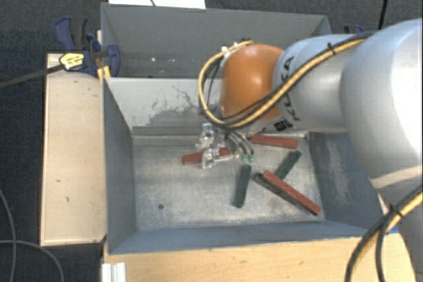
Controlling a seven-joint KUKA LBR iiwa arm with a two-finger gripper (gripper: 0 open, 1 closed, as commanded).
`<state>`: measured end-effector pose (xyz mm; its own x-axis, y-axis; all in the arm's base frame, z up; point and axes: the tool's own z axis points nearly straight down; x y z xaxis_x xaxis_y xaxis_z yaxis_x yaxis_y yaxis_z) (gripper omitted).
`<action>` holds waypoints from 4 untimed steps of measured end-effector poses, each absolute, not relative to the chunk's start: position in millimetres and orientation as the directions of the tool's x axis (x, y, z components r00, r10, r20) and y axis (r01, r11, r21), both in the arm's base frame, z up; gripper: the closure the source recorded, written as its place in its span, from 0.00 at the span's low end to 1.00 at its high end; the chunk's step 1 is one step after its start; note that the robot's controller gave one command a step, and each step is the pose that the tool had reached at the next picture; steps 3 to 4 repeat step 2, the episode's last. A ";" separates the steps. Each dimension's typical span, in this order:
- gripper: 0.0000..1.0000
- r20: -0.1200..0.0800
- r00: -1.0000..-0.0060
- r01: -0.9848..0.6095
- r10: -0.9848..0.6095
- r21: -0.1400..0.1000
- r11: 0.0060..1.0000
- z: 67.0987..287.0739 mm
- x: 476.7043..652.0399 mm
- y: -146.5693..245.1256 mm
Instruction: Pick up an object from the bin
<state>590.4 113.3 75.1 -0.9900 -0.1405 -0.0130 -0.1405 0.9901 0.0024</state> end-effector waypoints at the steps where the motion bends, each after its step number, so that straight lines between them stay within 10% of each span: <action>1: 1.00 -0.013 -0.990 -0.139 -0.139 0.002 0.990 75.1 590.4 113.3; 2: 1.00 0.000 -0.984 -0.177 -0.177 0.000 0.984 277.6 564.7 120.6; 4: 1.00 0.000 -0.984 -0.177 -0.177 0.000 0.984 277.6 564.7 120.6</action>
Offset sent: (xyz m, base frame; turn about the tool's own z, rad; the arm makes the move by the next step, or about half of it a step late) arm -0.0341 0.0110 0.2791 -0.0592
